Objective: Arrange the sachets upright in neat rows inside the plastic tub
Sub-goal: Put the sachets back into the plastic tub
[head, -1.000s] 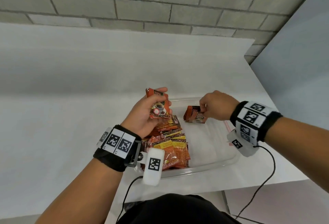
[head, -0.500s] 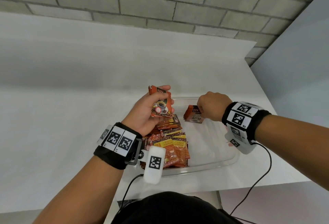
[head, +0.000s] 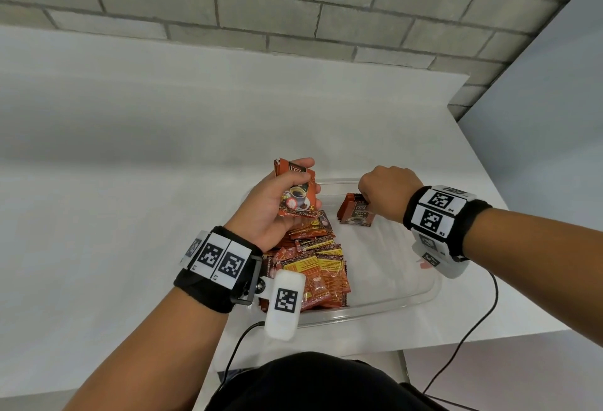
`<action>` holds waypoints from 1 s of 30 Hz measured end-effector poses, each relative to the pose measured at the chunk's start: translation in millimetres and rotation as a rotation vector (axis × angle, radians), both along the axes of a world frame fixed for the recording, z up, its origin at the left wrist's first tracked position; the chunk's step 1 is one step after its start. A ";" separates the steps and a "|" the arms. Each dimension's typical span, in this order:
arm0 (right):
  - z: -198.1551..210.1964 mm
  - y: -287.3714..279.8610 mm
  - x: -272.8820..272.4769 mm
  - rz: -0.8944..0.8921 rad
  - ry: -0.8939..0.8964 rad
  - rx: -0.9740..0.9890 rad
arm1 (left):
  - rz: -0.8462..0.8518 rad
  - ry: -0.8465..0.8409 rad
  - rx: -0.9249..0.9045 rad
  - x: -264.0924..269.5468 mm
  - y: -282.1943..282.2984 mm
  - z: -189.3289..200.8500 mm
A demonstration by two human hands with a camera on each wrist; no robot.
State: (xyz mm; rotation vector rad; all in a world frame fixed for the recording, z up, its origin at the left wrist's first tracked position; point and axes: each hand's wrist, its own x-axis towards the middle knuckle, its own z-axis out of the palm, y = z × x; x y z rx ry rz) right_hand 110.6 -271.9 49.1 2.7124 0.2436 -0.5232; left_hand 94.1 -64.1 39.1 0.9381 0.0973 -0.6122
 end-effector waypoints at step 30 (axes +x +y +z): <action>52.9 16.5 -35.2 -0.237 -0.051 1.178 | -0.153 -0.172 0.010 -2.2 -18.2 3.0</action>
